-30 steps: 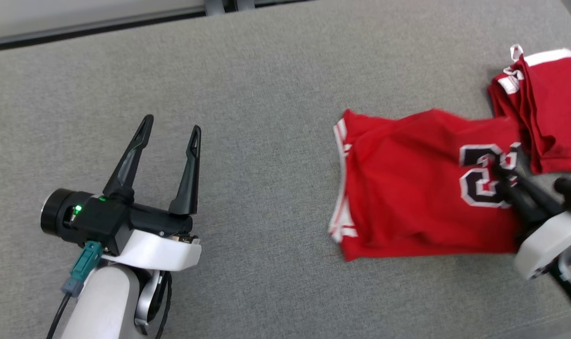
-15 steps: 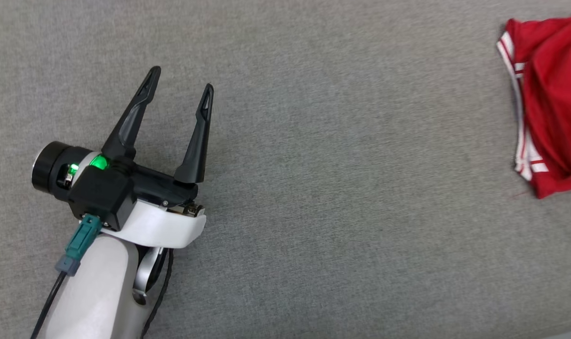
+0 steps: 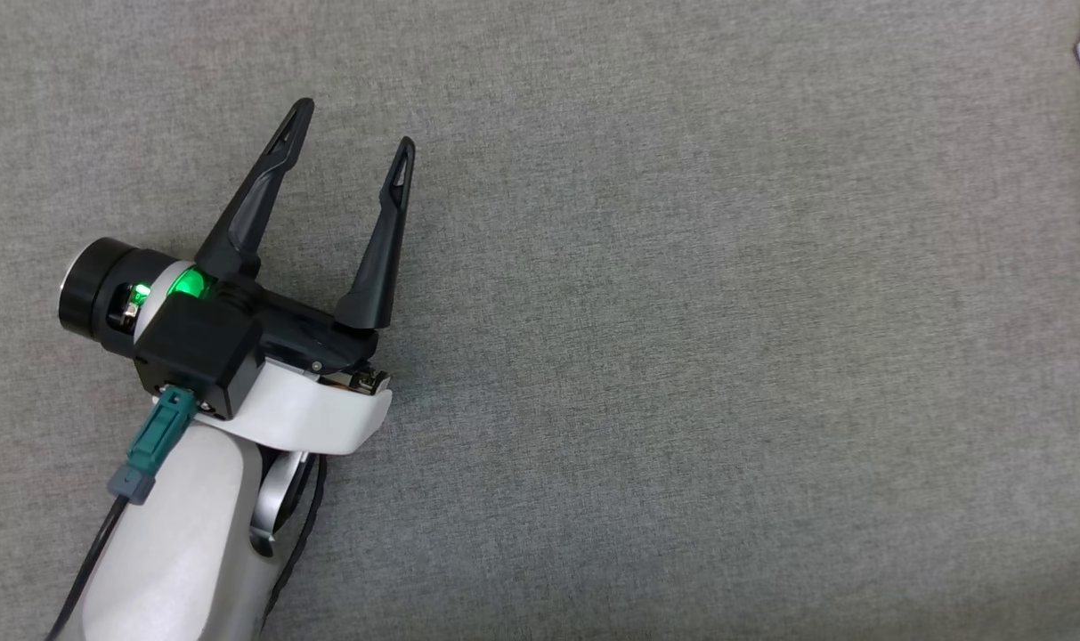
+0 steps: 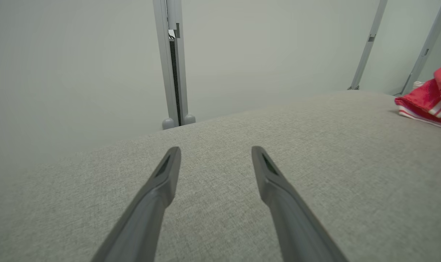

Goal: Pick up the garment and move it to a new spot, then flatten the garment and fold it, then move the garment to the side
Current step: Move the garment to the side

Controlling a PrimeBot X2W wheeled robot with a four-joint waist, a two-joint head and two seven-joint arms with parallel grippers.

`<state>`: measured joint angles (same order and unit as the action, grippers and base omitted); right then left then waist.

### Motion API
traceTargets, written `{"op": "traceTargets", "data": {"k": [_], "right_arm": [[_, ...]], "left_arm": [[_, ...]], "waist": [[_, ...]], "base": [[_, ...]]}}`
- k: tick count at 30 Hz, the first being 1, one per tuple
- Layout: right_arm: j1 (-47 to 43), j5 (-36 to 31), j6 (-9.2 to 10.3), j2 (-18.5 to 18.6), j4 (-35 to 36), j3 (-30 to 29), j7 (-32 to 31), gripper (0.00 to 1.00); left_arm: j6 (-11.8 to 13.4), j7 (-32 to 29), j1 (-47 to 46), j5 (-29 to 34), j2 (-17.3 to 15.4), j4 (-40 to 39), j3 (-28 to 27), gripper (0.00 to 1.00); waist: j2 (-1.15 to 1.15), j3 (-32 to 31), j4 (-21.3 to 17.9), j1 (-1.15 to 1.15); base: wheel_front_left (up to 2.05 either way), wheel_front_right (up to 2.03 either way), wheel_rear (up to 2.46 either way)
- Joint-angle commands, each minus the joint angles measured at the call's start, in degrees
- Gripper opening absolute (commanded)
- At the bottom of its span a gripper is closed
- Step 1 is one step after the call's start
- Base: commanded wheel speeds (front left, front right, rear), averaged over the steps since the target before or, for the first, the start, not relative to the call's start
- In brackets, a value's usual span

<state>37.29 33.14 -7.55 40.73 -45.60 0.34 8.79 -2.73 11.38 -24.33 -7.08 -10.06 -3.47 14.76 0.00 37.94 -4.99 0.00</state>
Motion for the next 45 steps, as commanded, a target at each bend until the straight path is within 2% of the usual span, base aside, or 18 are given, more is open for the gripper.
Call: {"op": "traceTargets", "data": {"k": [1,4,8,17,23,28,35,45], "right_arm": [[0.06,0.77,0.12,-1.38,-0.65,-0.64,1.62,1.0],[-1.5,1.37,0.12,-4.49,-0.42,-0.89,4.57,1.0],[-5.18,0.85,0.09,-8.05,3.42,-1.62,6.23,1.0],[-17.09,-6.4,0.08,-17.68,22.06,-7.63,6.37,1.0],[-25.63,-11.64,0.08,-24.39,33.19,-6.2,6.34,1.0],[-31.03,-14.94,0.08,-28.24,39.86,-4.96,3.71,1.0],[-36.07,-17.63,0.07,-30.7,47.35,-5.09,-0.64,1.0],[-42.25,-19.79,0.07,-32.08,53.22,-4.22,-6.23,1.0]], "left_arm": [[0.29,0.26,-0.37,0.02,-0.35,0.45,-0.16,1.0],[0.68,0.42,0.78,-0.36,-0.53,1.02,-0.42,1.0],[1.34,0.59,3.04,-1.2,-0.77,1.96,-0.94,1.0],[2.44,0.55,7.64,-2.88,-0.91,3.63,-1.86,1.0],[3.88,0.82,11.51,-4.59,-0.11,4.8,-2.71,1.0],[5.34,1.18,15.29,-6.39,0.75,5.26,-3.97,1.0],[6.84,1.71,19.17,-7.78,0.99,5.23,-5.18,1.0],[6.79,1.32,24.36,-8.88,0.07,7.54,-5.19,1.0]], "waist": [[0.0,-0.88,-0.36,0.0],[0.0,-2.93,-1.17,0.0],[0.0,-6.81,-2.66,0.0],[0.0,-14.4,-4.08,0.0],[0.0,-19.43,-2.53,0.0],[0.0,-23.14,-0.1,0.0],[0.0,-26.38,3.92,0.0],[0.0,-33.28,8.99,0.0]], "base": [[0.0,0.0,0.0],[0.0,0.0,0.0],[0.0,0.0,0.0],[0.0,0.0,0.0],[0.0,0.0,0.0],[0.0,0.0,0.0],[0.0,0.0,0.0],[0.0,0.0,0.0]]}}
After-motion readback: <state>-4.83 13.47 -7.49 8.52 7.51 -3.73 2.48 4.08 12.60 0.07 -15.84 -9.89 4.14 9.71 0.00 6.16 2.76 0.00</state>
